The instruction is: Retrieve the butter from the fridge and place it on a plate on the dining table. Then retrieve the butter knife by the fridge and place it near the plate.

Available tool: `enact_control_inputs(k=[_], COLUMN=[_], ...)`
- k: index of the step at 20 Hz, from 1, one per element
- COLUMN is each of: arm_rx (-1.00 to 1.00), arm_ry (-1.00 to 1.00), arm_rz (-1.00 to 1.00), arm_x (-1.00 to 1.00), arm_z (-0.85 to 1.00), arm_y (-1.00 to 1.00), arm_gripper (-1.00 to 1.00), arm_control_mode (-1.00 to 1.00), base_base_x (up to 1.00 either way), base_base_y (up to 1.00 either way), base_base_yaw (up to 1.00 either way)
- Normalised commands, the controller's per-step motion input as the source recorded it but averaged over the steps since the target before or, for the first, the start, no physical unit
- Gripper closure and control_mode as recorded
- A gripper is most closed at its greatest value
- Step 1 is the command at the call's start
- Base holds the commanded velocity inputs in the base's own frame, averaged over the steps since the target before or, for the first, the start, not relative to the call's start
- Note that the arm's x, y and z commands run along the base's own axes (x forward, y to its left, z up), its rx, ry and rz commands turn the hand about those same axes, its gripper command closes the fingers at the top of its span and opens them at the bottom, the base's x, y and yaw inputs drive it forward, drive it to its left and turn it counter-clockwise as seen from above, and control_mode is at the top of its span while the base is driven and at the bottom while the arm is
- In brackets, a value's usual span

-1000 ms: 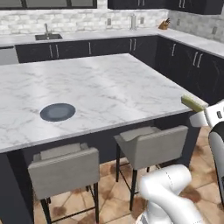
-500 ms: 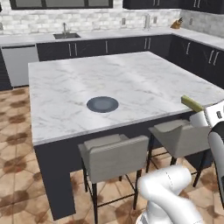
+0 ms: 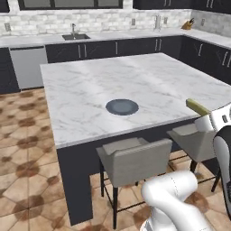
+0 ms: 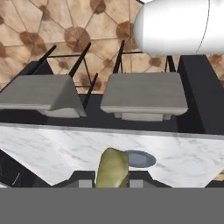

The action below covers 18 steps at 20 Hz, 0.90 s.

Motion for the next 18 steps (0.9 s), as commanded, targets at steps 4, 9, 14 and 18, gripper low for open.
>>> enact_control_inputs(k=[4, 9, 14, 18], arm_rx=[0.0, 0.0, 0.0, 0.0], arm_ry=[0.0, 0.0, 0.0, 0.07], arm_rz=[0.0, 0.0, 0.0, 0.0], arm_x=[0.0, 0.0, 0.0, 0.67], arm_z=[0.0, 0.0, 0.0, 0.0], arm_y=[0.0, 0.0, 0.0, 0.26], arm_gripper=[1.0, 1.0, 1.0, 1.0], arm_control_mode=[1.0, 1.0, 1.0, -1.0], base_base_x=[0.5, 0.4, 0.56, 0.18], base_base_y=[0.38, 0.49, 0.43, 0.08], base_base_yaw=[0.0, 0.0, 0.0, 0.0])
